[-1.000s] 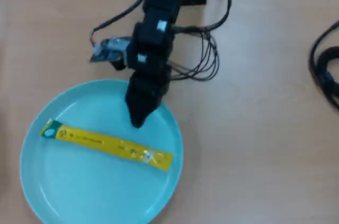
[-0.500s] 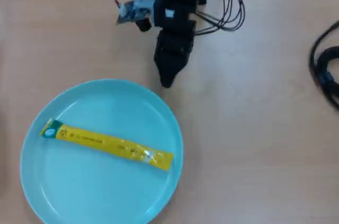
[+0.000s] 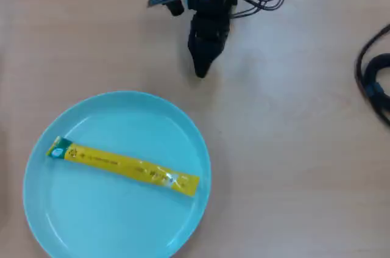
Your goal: Pick up the yellow coffee stick, then put it in the green bowl
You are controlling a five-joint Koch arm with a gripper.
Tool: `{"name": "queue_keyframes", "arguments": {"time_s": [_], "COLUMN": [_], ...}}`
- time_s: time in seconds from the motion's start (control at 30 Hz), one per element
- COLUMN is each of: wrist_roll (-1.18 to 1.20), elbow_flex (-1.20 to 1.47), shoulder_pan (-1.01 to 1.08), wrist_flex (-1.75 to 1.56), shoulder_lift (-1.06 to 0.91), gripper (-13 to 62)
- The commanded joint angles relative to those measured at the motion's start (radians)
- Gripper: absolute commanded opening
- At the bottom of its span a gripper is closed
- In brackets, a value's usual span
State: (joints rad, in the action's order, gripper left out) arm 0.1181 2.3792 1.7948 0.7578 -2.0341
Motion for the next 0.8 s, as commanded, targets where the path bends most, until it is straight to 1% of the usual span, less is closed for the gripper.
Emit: {"name": "queue_keyframes", "arguments": {"time_s": [0.0,0.1,0.23,0.27,0.33,0.4,0.57,0.77], "wrist_roll": [-0.023,-0.058,-0.106,-0.115,-0.132,-0.164,-0.202,-0.137], "elbow_flex": [0.020,0.123,0.221,0.250,0.339,0.426,0.557,0.649], "shoulder_pan": [-0.014,-0.032,-0.063,-0.072,-0.084,-0.084,-0.083,-0.077], "wrist_flex": [-0.192,-0.299,-0.344,-0.350,-0.376,-0.417,-0.509,-0.532], "shoulder_lift": [-0.080,-0.095,-0.104,-0.129,-0.250,-0.330,-0.342,-0.347], "gripper": [30.4,30.3,30.3,30.3,30.3,30.3,30.2,30.2]}}
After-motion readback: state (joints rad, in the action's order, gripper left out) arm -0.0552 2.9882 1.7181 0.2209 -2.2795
